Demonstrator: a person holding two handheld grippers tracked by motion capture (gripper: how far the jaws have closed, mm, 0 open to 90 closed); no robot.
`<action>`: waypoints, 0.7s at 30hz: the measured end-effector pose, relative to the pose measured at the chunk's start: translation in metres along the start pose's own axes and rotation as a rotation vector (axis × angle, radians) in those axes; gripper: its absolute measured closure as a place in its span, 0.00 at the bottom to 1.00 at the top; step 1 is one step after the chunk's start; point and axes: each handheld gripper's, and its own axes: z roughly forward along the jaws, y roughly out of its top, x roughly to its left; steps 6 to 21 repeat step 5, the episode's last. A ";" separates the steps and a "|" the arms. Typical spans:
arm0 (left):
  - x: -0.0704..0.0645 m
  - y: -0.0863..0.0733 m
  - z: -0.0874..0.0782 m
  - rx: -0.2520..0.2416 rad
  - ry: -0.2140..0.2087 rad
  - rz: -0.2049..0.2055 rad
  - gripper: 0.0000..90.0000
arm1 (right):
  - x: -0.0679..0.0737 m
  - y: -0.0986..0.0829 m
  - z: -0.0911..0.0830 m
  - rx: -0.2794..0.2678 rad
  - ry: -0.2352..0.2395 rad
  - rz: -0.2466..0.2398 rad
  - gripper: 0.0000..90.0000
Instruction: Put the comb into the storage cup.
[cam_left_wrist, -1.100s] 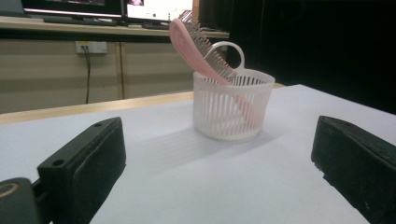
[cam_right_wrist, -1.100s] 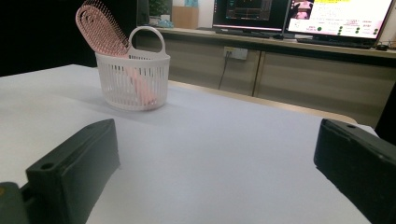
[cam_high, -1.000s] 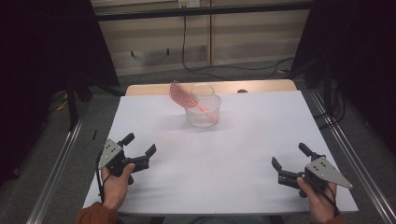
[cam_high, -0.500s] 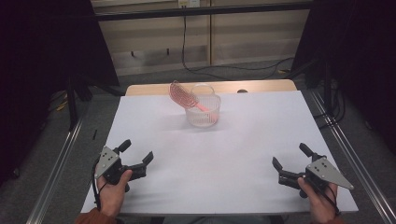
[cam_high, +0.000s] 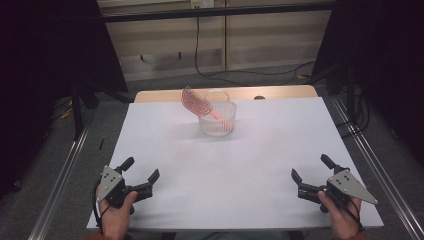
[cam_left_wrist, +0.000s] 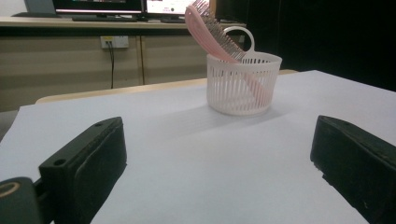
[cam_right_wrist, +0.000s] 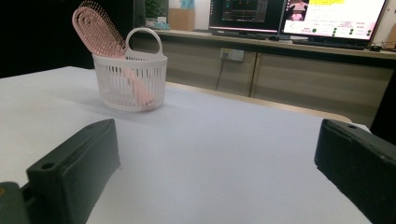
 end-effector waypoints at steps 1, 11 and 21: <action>0.001 0.000 0.000 -0.001 -0.005 -0.013 0.04 | 0.000 0.000 0.000 0.002 0.001 0.004 0.00; 0.006 0.001 -0.001 0.000 -0.010 -0.047 0.03 | 0.000 0.000 0.002 -0.004 0.002 0.007 0.00; 0.006 0.001 -0.001 0.000 -0.010 -0.047 0.03 | 0.000 0.000 0.002 -0.004 0.002 0.007 0.00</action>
